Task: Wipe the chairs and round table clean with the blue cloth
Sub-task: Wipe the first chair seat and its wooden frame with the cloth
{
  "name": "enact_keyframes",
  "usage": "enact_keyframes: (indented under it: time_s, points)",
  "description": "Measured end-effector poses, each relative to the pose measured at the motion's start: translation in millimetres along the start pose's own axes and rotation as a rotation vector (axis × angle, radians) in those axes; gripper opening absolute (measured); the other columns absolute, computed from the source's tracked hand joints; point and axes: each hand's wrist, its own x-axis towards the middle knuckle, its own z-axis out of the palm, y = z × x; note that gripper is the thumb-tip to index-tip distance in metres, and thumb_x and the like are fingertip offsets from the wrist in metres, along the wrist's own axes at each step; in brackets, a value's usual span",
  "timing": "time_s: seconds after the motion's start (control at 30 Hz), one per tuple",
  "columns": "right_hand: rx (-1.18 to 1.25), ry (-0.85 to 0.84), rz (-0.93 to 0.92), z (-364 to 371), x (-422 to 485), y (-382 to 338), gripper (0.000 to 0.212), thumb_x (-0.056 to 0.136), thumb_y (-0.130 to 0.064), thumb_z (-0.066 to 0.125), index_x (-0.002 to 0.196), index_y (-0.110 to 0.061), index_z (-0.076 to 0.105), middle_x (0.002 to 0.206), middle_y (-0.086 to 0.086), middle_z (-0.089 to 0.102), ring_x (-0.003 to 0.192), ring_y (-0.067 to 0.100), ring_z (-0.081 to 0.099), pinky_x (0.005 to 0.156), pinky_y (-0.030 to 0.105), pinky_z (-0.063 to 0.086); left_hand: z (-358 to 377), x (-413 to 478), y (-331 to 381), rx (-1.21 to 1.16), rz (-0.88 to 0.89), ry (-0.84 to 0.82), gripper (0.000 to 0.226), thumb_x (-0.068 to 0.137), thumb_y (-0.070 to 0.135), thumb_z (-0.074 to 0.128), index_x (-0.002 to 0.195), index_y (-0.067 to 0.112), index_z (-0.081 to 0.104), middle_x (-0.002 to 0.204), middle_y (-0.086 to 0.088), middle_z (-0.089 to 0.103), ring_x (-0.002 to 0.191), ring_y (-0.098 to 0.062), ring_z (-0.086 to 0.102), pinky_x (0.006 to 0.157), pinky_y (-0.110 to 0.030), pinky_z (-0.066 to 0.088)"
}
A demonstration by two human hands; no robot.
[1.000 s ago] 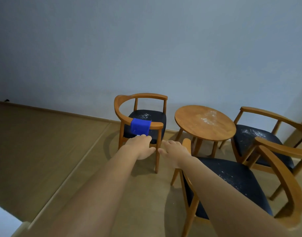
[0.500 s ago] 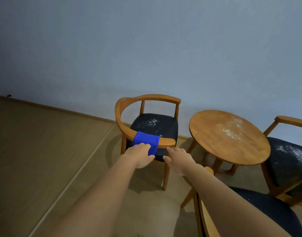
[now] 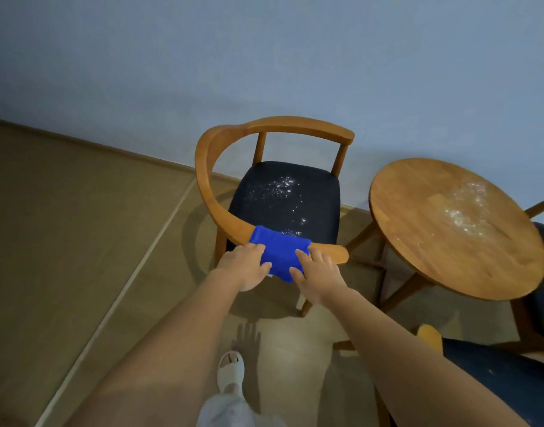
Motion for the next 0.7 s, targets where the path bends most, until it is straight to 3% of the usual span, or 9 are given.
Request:
enact_keyframes:
  time_s: [0.17,0.4,0.47,0.53,0.6,0.7]
  points:
    - [-0.027,-0.037,0.113,18.2,62.6,-14.1,0.056,0.100,-0.043,0.026,0.148,-0.017,0.014,0.157,0.008,0.010,0.143,0.029,0.010,0.114,0.041,0.018,7.2,63.8,-36.9,0.085,0.108,-0.013,0.051,0.097,0.035,0.042,0.142,0.015,0.031,0.145,-0.003,0.037,0.132,-0.020,0.035,0.105,-0.039,0.033]
    - [0.018,0.067,0.088,46.1,134.3,-29.3,0.054,0.102,-0.039,0.018,0.150,-0.017,0.008,0.158,0.007,0.003,0.145,0.025,-0.002,0.117,0.037,0.002,39.3,126.7,-76.6,0.181,0.178,-0.052,0.061,0.098,0.041,0.031,0.150,0.017,0.008,0.158,0.001,0.005,0.145,-0.016,0.003,0.115,-0.038,0.007]
    - [0.010,0.028,0.051,61.6,145.8,-23.0,0.055,0.101,-0.041,0.016,0.150,-0.018,0.005,0.158,0.006,0.002,0.145,0.024,-0.004,0.116,0.037,-0.001,53.1,133.9,-78.6,0.190,0.202,-0.053,0.060,0.097,0.041,0.028,0.149,0.014,0.015,0.157,-0.002,0.011,0.145,-0.018,0.009,0.115,-0.038,0.009]
    - [-0.016,0.014,0.003,72.5,154.1,-12.2,0.057,0.099,-0.044,0.012,0.150,-0.019,0.007,0.158,0.007,0.007,0.145,0.024,0.000,0.115,0.035,-0.003,65.3,140.5,-75.3,0.174,0.225,0.010,0.060,0.091,0.040,0.030,0.138,0.007,0.041,0.145,-0.011,0.040,0.134,-0.026,0.039,0.107,-0.046,0.030]
    - [-0.072,0.053,-0.033,78.7,157.1,-1.5,0.059,0.096,-0.042,0.012,0.147,-0.016,0.023,0.153,0.010,0.026,0.142,0.028,0.020,0.114,0.036,0.008,79.9,150.6,-69.0,0.163,0.221,0.090,0.057,0.089,0.039,0.031,0.128,0.004,0.054,0.132,-0.015,0.055,0.123,-0.030,0.052,0.096,-0.051,0.041]
    - [-0.121,0.156,-0.050,87.0,158.6,13.1,0.053,0.093,-0.035,0.026,0.136,-0.013,0.047,0.136,0.012,0.052,0.126,0.031,0.048,0.106,0.043,0.035,93.0,160.6,-48.5,0.147,0.178,0.137,0.056,0.094,0.037,0.025,0.128,0.004,0.054,0.133,-0.016,0.053,0.125,-0.033,0.048,0.099,-0.052,0.038]
